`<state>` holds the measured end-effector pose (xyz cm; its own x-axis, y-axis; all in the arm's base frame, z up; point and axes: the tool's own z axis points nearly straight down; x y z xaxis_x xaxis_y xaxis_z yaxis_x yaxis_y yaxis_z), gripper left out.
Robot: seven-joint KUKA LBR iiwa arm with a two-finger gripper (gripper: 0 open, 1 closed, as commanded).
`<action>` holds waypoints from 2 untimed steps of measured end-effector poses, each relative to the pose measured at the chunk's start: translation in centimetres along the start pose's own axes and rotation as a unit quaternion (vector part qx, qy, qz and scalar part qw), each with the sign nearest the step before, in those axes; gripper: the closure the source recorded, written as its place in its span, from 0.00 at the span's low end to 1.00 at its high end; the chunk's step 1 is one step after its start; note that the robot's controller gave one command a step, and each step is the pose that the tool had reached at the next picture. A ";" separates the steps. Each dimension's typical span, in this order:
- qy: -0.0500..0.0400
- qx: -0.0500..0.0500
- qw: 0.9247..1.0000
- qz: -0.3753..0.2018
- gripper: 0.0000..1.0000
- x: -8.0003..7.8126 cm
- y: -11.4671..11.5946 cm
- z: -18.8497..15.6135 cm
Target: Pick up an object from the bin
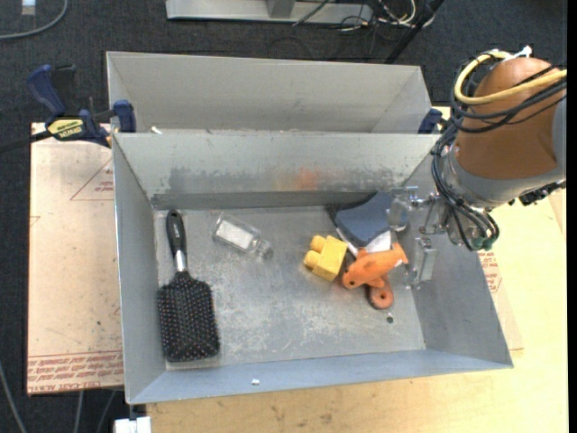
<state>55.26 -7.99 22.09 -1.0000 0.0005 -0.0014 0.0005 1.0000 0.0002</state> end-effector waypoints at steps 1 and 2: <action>-0.002 0.000 0.998 -0.059 0.00 -1.3 -0.3 3.9; -0.002 0.000 0.973 -0.229 0.00 -2.3 -0.4 10.8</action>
Offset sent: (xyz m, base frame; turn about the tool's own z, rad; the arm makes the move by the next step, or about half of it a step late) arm 0.0283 -0.0068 -0.1509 -0.6068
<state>57.56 -8.43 11.27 -0.8956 -0.4449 -0.0051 -0.4449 0.8956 -0.0020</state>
